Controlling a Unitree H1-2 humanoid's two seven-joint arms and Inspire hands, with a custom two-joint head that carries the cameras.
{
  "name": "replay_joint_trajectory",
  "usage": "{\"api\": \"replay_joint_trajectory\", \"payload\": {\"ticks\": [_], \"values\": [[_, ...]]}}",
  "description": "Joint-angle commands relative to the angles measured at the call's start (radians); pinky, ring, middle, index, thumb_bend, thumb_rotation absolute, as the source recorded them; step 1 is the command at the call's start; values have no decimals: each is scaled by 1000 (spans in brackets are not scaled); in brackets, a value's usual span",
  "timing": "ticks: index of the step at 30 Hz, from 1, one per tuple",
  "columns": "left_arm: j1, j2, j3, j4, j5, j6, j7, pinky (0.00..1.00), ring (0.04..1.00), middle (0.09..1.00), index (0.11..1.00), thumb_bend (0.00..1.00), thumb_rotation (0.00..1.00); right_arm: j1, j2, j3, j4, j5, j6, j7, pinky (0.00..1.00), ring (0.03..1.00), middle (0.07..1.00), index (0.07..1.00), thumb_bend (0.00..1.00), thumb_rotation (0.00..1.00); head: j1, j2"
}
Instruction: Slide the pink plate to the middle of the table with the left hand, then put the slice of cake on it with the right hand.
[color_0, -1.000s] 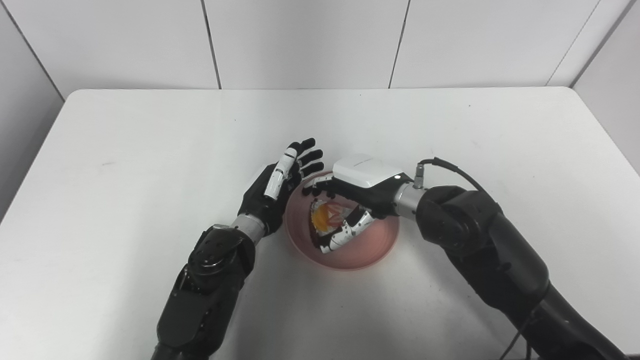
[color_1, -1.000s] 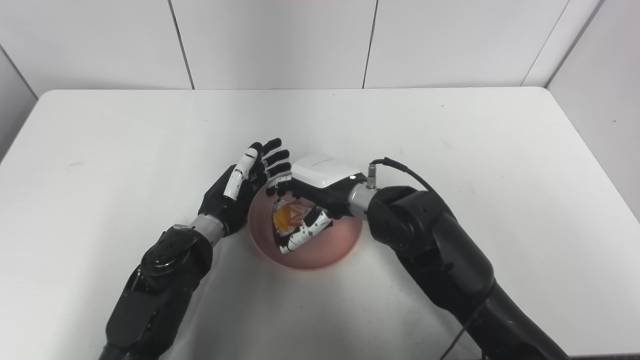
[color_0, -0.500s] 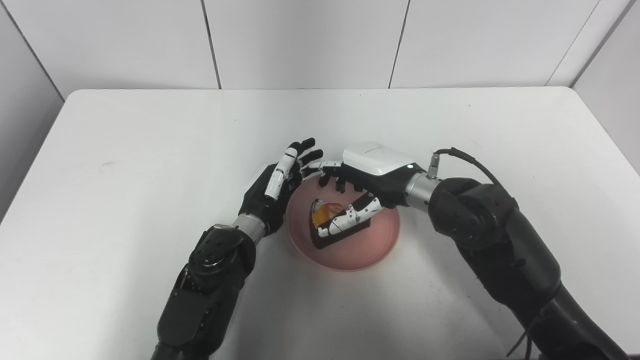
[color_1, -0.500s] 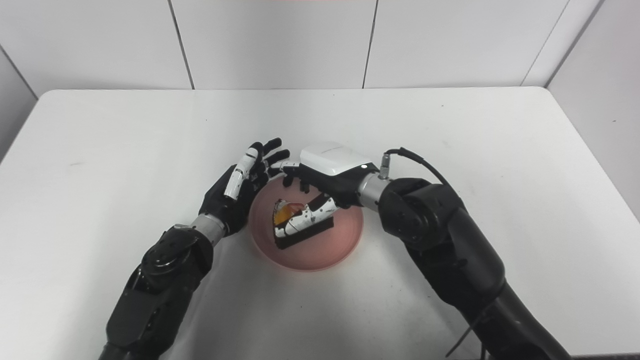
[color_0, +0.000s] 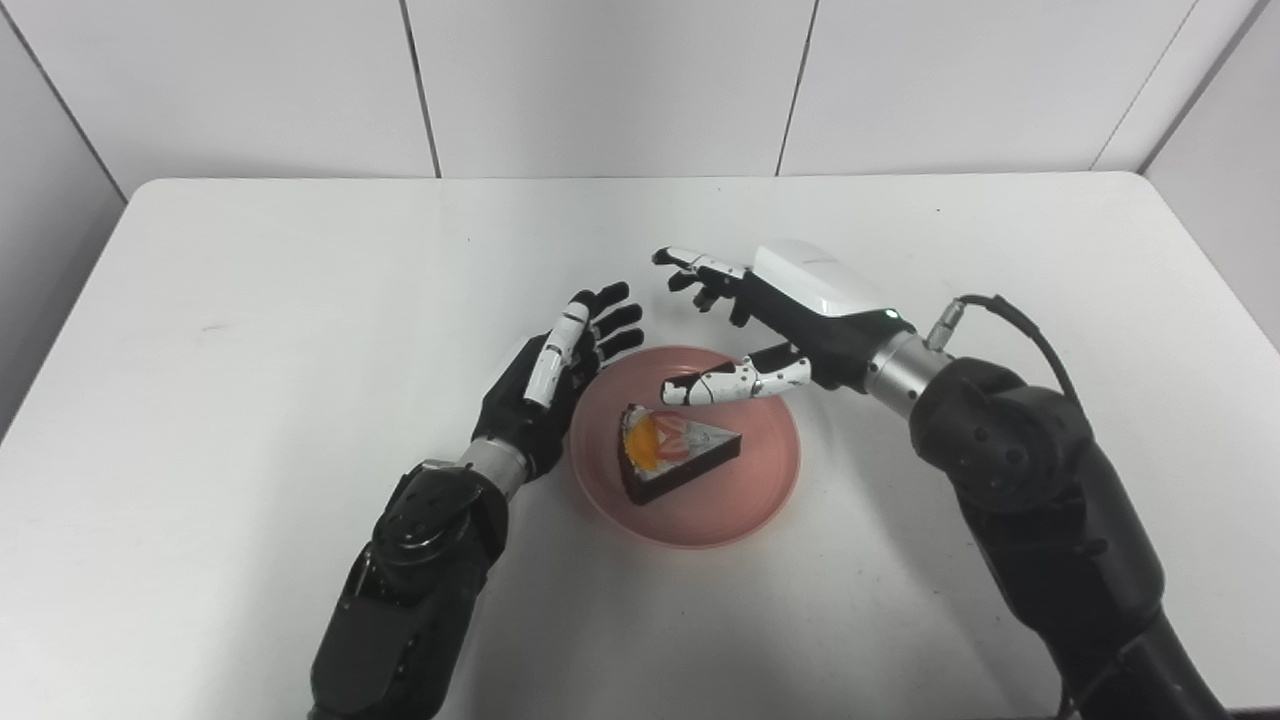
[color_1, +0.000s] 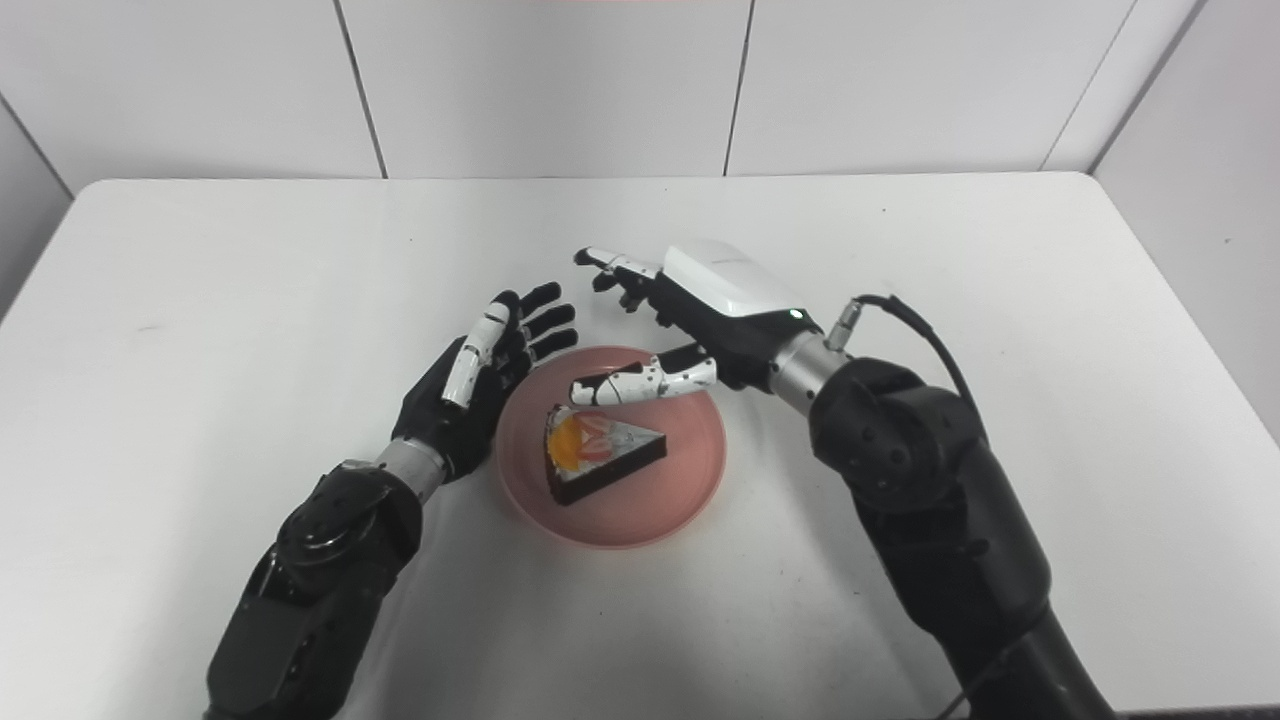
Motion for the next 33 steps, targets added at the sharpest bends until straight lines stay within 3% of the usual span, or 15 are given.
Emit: {"api": "replay_joint_trajectory", "payload": {"ticks": [1, 9, 11, 15, 18, 21, 24, 28, 33], "values": [[17, -10, 17, -22, 48, 24, 27, 898, 898, 910, 905, 368, 1000, 0, 21, -28, -20, 21, -22, -73, 723, 846, 892, 988, 819, 817, 1, -3], [58, -27, 46, -43, 123, -73, 7, 944, 932, 942, 939, 366, 1000, 88, 68, -56, -32, 42, 15, -154, 846, 982, 987, 1000, 793, 824, -6, -7], [68, -30, 47, -44, 147, -102, 10, 941, 932, 942, 936, 368, 1000, 117, 94, -68, -38, 45, 14, -194, 849, 972, 995, 1000, 784, 844, -10, -8], [86, -33, 49, -36, 200, -170, 18, 918, 921, 934, 931, 390, 1000, 184, 163, -103, -44, 79, -9, -293, 832, 934, 987, 996, 738, 988, -21, -11], [98, -34, 54, -32, 229, -218, 20, 912, 919, 932, 929, 391, 1000, 228, 214, -129, -32, 129, -52, -376, 847, 937, 984, 989, 723, 999, -28, -13], [115, -38, 62, -33, 261, -269, 34, 904, 916, 929, 926, 406, 1000, 269, 282, -164, -16, 216, -82, -451, 910, 963, 991, 991, 589, 1000, -33, -13], [132, -37, 67, -30, 298, -329, 43, 913, 922, 936, 932, 413, 1000, 303, 330, -183, -5, 286, -119, -504, 899, 971, 997, 994, 453, 1000, -32, -14], [172, -33, 63, -60, 356, -372, 54, 944, 944, 960, 958, 449, 1000, 350, 371, -198, 33, 391, -181, -547, 923, 982, 1000, 998, 367, 1000, -32, -13], [211, -29, 65, -94, 374, -403, 38, 939, 954, 959, 949, 451, 1000, 366, 387, -192, 69, 422, -215, -577, 961, 979, 1000, 1000, 319, 1000, -44, -14]]}}
